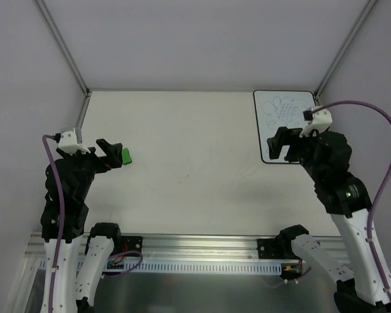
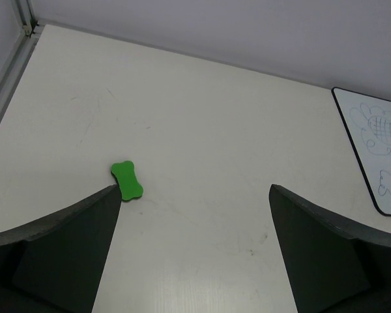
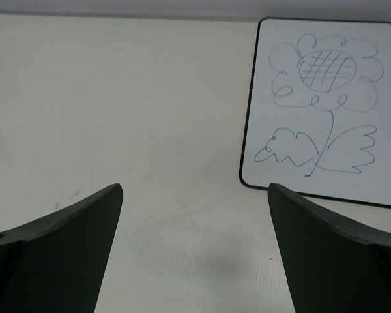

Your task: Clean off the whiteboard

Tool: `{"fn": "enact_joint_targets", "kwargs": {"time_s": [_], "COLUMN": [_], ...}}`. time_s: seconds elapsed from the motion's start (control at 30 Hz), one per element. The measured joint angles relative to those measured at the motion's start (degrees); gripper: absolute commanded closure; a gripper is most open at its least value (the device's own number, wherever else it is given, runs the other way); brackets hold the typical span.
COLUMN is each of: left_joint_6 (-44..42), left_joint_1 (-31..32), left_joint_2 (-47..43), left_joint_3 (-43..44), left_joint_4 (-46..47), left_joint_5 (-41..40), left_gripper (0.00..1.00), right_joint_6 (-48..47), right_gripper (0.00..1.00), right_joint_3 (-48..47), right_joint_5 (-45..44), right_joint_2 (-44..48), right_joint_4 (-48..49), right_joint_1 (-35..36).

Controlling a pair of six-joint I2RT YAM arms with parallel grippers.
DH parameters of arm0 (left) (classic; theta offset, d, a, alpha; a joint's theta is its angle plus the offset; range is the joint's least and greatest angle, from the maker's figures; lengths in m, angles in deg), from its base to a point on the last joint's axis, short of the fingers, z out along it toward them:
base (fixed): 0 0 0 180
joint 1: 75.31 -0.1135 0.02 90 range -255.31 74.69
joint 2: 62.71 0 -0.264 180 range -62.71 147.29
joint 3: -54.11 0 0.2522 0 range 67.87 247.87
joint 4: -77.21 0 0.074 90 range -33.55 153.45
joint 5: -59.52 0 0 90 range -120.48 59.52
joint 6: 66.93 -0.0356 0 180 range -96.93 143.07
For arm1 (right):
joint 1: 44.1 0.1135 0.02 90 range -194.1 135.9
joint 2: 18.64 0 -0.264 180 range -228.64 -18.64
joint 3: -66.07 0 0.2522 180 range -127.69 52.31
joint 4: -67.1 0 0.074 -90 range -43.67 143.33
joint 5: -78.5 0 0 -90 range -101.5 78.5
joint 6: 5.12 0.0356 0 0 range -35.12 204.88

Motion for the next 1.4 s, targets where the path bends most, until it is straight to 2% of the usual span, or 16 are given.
{"fn": "enact_joint_targets", "kwargs": {"time_s": [0.23,0.43,0.7,0.97,1.13,1.2,1.4], "left_joint_6": [2.2,3.0,3.0,3.0,3.0,3.0,3.0], "left_joint_1": [0.0,0.0,0.0,0.0,-0.1,-0.1,-0.1], "left_joint_2": [1.7,4.7,7.8,6.6,6.7,6.7,6.7], "left_joint_3": [-3.7,-6.2,-9.2,-9.8,-9.8,-9.8,-10.0], "left_joint_4": [-0.4,-0.3,-0.5,-0.4,-0.5,-0.4,-0.4], "left_joint_5": [-0.1,-1.6,-3.2,-4.0,-4.2,-4.2,-4.2], "left_gripper": [0.01,0.01,0.01,0.01,0.01,0.01,0.01], "right_joint_6": [2.2,5.1,7.6,10.1,11.6,12.1,12.9], "right_gripper": [0.02,0.04,0.12,0.24,0.31,0.37,0.65], "right_joint_3": [0.2,0.1,-7.6,-15.4,-17.3,-17.8,-18.4], "right_joint_5": [-1.1,-0.7,-2.4,-0.7,1.4,1.9,2.4], "right_joint_2": [-20.6,-40.8,-60.6,-71.9,-75.1,-75.5,-75.9], "right_joint_4": [3.0,7.2,8.6,9.6,9.4,9.5,8.9], "right_joint_1": [-0.3,-4.5,-6.1,-9.0,-9.0,-9.0,-8.9]}}
